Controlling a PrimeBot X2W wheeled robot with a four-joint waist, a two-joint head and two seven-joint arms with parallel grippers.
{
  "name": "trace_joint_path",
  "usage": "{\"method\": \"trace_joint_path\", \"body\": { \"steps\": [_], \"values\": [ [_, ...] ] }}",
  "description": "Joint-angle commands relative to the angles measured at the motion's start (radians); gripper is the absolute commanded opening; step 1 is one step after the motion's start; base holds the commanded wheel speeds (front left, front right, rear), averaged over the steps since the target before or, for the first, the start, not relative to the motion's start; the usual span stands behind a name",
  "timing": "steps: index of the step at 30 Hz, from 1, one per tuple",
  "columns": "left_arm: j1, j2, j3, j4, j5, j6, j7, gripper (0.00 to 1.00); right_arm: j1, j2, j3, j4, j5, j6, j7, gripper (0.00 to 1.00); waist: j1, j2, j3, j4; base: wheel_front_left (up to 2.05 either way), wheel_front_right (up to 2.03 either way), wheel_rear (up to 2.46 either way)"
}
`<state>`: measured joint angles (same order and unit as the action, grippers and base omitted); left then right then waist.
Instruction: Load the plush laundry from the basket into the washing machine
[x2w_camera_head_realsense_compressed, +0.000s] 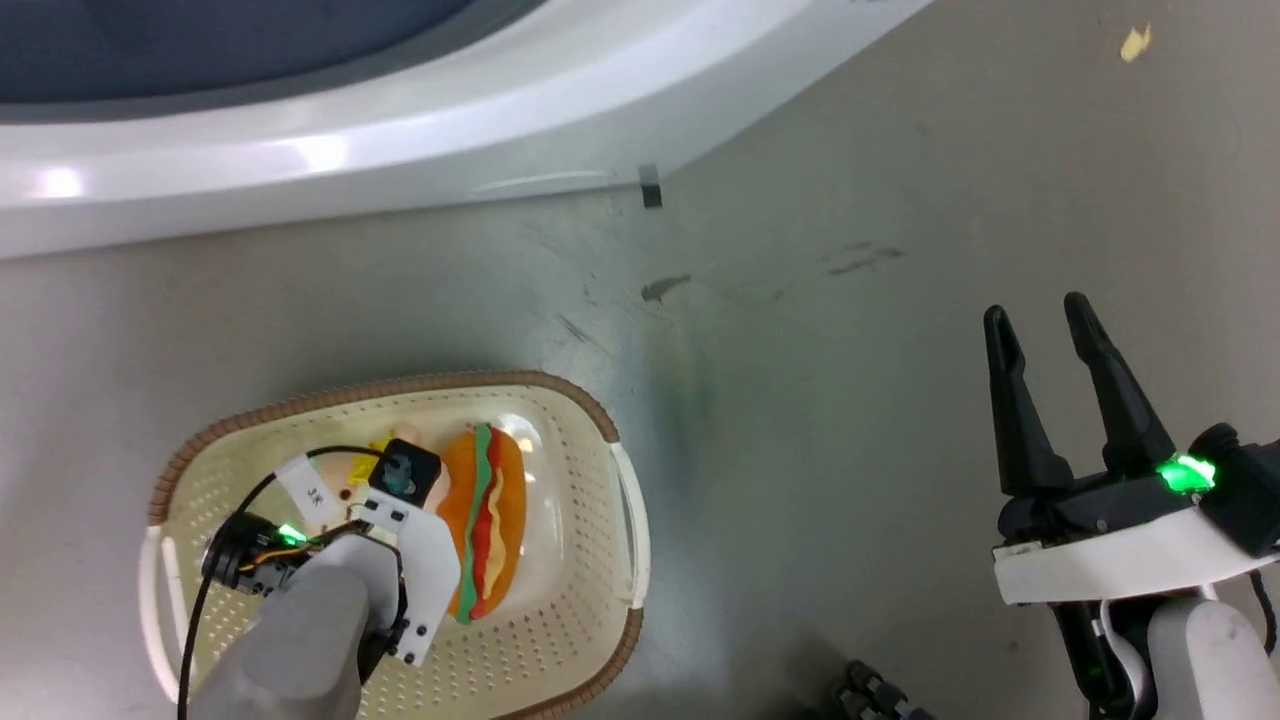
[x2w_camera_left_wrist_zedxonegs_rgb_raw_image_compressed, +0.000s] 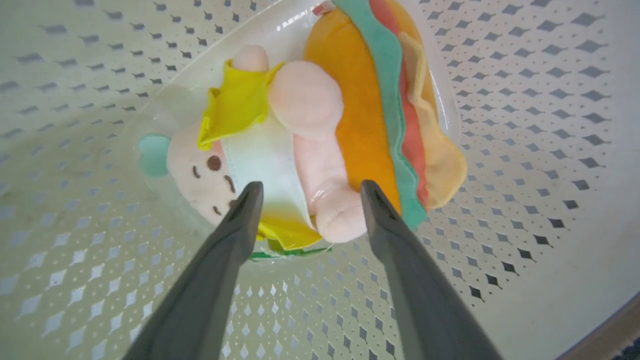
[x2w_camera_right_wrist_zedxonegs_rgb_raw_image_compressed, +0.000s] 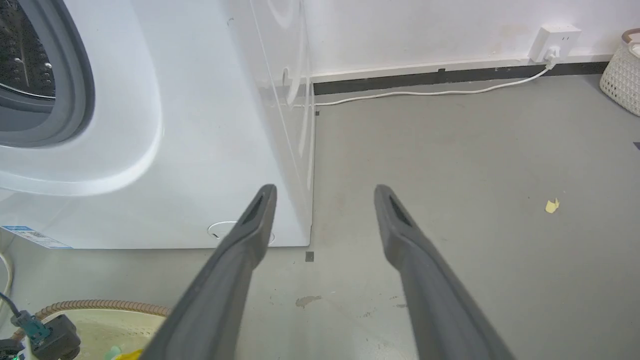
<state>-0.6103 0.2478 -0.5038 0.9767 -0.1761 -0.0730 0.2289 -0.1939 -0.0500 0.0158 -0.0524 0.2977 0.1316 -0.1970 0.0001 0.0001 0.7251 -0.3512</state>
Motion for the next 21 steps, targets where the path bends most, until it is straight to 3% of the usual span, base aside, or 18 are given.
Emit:
{"method": "trace_joint_path", "body": {
  "steps": [1, 15, 16, 17, 21],
  "values": [
    [-0.03, 0.009, -0.017, 0.03, -0.009, 0.004, 0.008, 1.0, -0.019, 0.0, -0.001, -0.008, 0.016, -0.001, -0.012, 1.0, -0.0001, -0.0001, 0.025, -0.013, 0.0, 0.0, 0.0],
    [-0.158, 0.031, -0.073, 0.179, -0.073, 0.032, 0.026, 1.0, -0.051, 0.0, 0.002, -0.021, 0.079, -0.001, -0.041, 1.0, -0.0001, -0.0001, 0.149, -0.06, 0.0, 0.0, 0.0],
    [-0.166, 0.032, -0.078, 0.19, -0.076, 0.032, 0.03, 0.4, -0.054, 0.0, 0.002, -0.02, 0.083, -0.001, -0.043, 1.0, -0.0001, -0.0001, 0.157, -0.064, 0.0, 0.0, 0.0],
    [-0.173, 0.032, -0.083, 0.201, -0.081, 0.03, 0.034, 0.0, -0.058, 0.0, 0.003, -0.02, 0.087, -0.001, -0.045, 1.0, -0.0001, -0.0001, 0.164, -0.067, 0.0, 0.0, 0.0],
    [-0.192, 0.037, -0.097, 0.244, -0.106, 0.031, 0.039, 0.0, -0.078, 0.0, 0.013, -0.016, 0.1, -0.001, -0.053, 1.0, -0.0001, -0.0001, 0.179, -0.09, 0.0, 0.0, 0.0]
  ]
}}
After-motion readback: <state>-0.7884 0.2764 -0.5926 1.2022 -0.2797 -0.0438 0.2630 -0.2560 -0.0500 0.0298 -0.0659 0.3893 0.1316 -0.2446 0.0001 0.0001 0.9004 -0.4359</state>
